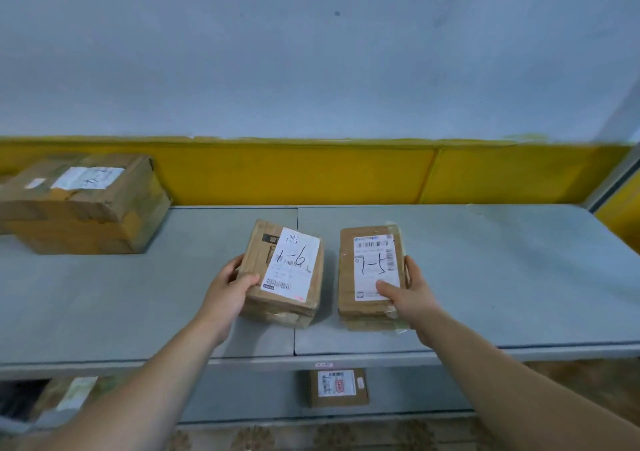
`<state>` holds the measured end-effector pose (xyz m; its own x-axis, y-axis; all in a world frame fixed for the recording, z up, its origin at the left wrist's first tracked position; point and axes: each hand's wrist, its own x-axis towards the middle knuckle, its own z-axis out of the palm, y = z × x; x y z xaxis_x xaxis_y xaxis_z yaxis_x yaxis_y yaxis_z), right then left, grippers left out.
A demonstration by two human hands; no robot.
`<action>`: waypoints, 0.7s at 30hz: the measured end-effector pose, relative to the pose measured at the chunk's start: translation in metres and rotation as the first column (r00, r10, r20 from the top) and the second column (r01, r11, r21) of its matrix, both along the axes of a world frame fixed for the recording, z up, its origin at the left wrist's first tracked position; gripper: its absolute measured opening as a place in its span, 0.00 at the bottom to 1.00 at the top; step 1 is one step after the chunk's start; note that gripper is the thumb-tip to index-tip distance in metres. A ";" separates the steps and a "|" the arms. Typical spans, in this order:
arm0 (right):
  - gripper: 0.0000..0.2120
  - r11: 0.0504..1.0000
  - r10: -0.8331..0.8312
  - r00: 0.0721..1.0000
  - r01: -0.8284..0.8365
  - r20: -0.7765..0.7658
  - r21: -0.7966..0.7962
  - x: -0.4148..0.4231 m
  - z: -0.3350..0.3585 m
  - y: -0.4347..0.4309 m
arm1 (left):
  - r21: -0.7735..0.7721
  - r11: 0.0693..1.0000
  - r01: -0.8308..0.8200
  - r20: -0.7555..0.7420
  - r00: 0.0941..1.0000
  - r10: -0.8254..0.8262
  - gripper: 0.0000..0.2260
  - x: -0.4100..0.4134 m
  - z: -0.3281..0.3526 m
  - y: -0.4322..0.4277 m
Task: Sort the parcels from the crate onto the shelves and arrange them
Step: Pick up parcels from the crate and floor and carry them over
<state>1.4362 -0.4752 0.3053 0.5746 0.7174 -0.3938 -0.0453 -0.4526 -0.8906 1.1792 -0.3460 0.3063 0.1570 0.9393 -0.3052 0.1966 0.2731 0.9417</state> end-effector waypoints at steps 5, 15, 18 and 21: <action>0.35 0.996 -0.023 0.996 0.029 0.081 -0.080 0.019 -0.009 0.039 | 0.074 0.993 0.095 -0.146 0.986 -0.084 0.17 0.009 -0.014 0.041; 0.30 0.700 0.713 0.345 -0.381 0.610 -0.603 0.049 -0.008 0.086 | 0.005 0.767 0.642 -0.930 0.285 -0.232 0.41 0.068 -0.008 0.052; 0.30 0.778 0.625 0.464 -0.306 0.628 -0.549 0.045 -0.013 0.114 | -0.057 0.812 0.580 -0.937 0.250 -0.245 0.44 0.069 -0.006 0.060; 0.32 0.806 0.588 0.540 -0.326 0.602 -0.495 0.041 -0.011 0.141 | -0.068 0.875 0.480 -0.949 0.238 -0.205 0.43 0.060 -0.004 0.069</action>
